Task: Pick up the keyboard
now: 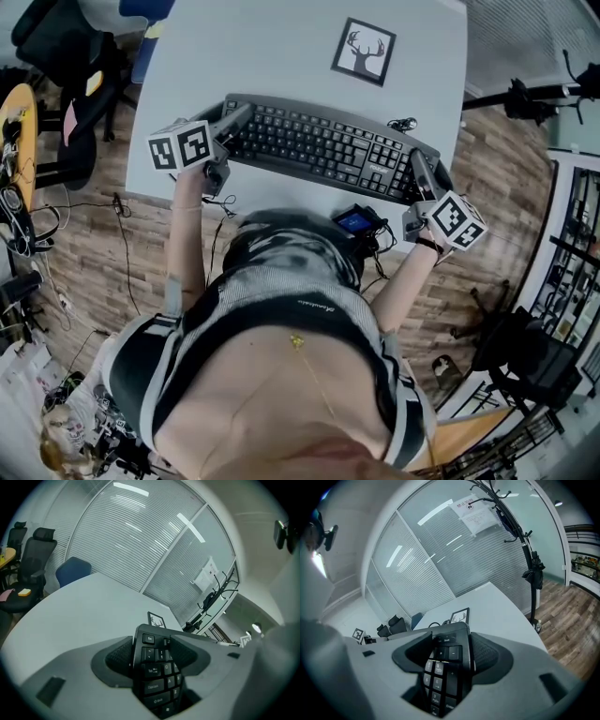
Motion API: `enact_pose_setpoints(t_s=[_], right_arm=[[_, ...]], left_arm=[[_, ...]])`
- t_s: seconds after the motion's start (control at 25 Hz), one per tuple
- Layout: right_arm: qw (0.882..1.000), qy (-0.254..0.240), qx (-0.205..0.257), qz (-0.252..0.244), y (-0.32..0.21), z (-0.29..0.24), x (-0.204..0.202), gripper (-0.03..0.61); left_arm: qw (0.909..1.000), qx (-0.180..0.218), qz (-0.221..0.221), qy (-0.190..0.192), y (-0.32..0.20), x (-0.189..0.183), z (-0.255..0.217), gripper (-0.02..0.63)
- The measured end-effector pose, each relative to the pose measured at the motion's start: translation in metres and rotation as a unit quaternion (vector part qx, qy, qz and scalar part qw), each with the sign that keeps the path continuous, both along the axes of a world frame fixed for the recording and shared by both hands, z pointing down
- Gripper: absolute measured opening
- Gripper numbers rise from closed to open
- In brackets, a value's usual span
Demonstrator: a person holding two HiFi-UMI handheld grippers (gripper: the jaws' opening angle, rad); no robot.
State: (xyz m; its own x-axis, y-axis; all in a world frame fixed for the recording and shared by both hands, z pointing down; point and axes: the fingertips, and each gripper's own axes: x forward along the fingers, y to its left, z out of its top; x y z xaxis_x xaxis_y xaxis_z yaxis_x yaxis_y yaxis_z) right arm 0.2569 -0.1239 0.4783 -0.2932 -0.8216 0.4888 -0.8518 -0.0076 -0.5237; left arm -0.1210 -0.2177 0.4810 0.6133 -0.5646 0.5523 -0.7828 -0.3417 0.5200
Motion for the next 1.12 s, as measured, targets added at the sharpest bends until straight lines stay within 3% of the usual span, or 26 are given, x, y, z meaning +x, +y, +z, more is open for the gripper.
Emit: enact_pose_setpoints(t_s=[0.08, 0.44, 1.12], right_arm=[[1.000, 0.001, 0.002, 0.000, 0.000, -0.002, -0.001, 0.258], [1.000, 0.009, 0.003, 0.001, 0.000, -0.008, -0.001, 0.258], [1.000, 0.011, 0.003, 0.001, 0.000, -0.014, -0.004, 0.259]], left_arm=[[0.9999, 0.008, -0.005, -0.011, -0.002, -0.004, -0.006, 0.236], [0.9999, -0.002, 0.001, 0.012, 0.003, 0.000, -0.003, 0.236], [0.9999, 0.014, -0.007, -0.001, 0.000, -0.003, -0.016, 0.236]])
